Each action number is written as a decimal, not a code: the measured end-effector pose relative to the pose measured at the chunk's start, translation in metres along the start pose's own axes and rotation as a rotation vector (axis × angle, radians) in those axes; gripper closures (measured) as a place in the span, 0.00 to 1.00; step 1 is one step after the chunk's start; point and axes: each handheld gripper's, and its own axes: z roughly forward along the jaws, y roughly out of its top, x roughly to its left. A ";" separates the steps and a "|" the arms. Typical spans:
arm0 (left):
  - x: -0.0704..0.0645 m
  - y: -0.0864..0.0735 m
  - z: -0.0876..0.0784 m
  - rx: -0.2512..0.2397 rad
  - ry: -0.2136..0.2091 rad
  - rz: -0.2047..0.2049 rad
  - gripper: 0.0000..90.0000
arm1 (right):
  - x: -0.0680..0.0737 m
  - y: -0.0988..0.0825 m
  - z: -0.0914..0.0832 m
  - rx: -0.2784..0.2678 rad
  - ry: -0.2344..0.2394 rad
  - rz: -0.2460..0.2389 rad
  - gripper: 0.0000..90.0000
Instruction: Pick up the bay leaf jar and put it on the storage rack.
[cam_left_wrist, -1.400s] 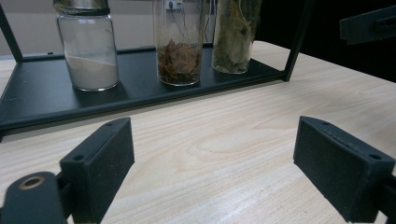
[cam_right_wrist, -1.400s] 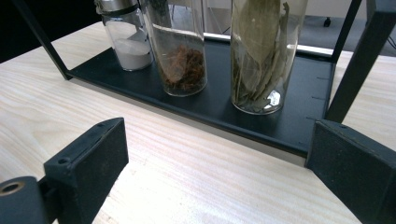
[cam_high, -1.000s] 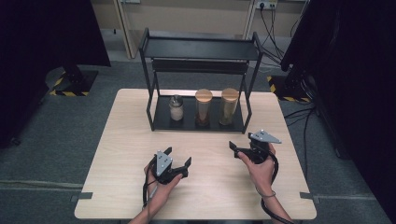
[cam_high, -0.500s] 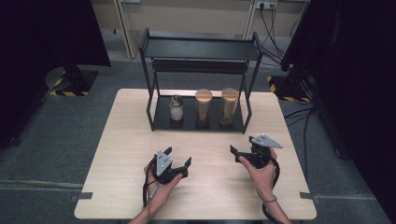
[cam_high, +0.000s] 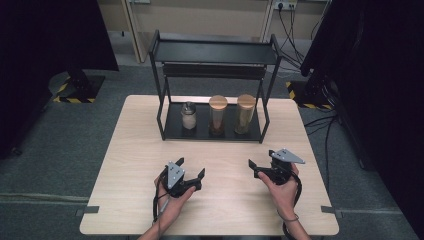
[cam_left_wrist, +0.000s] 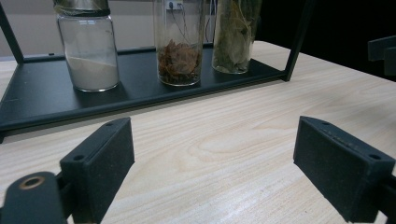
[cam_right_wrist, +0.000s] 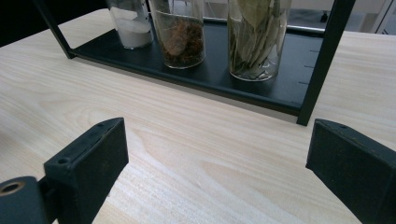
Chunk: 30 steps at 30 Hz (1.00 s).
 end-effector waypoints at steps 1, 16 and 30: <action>0.000 0.000 0.000 0.000 0.000 0.000 0.13 | 0.000 -0.001 -0.001 0.000 -0.001 0.000 0.06; 0.000 0.000 0.000 0.000 0.001 -0.001 0.13 | -0.006 -0.016 -0.008 0.008 -0.011 0.011 0.06; 0.000 0.000 0.000 -0.002 0.002 -0.003 0.13 | -0.009 -0.027 -0.011 0.021 -0.017 0.016 0.06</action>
